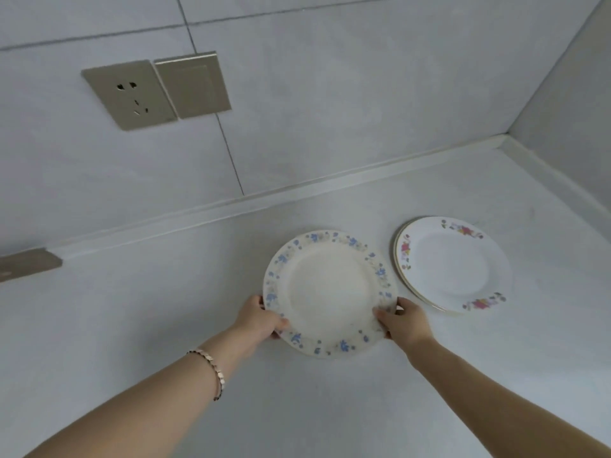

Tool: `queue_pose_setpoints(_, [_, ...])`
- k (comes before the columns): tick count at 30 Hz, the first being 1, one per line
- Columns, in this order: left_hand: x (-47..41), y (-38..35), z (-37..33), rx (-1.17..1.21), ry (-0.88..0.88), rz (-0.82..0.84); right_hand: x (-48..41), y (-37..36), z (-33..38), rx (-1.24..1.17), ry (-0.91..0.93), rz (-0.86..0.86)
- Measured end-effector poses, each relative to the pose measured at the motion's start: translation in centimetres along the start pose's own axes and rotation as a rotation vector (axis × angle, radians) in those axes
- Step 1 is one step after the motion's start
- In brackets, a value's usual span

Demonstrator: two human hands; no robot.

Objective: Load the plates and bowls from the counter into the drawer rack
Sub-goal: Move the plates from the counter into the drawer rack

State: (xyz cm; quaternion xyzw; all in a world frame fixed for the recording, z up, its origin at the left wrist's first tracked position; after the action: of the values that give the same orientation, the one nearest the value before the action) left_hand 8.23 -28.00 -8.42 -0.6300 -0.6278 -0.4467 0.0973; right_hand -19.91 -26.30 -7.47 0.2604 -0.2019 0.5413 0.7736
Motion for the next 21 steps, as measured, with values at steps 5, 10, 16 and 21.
queue_pose_setpoints(5, [8.2, -0.1, 4.7, 0.098, -0.017, 0.000, 7.2, 1.6, -1.0, 0.056, 0.112, 0.085])
queue_pose_setpoints(10, [17.7, 0.0, 11.7, 0.225, -0.043, -0.094, 15.1, 2.5, -4.2, 0.110, 0.194, 0.177])
queue_pose_setpoints(16, [27.8, 0.1, 22.2, 0.265, 0.022, -0.143, 24.5, 2.5, -10.8, 0.205, 0.210, 0.293])
queue_pose_setpoints(21, [33.2, 1.3, 31.7, 0.268, 0.104, -0.103, 31.1, -0.8, -17.7, 0.250, 0.107, 0.434])
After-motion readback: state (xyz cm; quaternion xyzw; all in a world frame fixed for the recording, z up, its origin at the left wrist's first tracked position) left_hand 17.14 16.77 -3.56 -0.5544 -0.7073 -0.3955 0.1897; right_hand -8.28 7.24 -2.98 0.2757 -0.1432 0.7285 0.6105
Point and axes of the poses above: each hand's wrist, its own x-axis away from the middle knuckle, its own y-axis out of the back of the hand, z = x × y, the point moved 10 cm from there along -x, towards the middle knuckle, and after that the axes turned 13 degrees about -x, right-handed, at the moved point
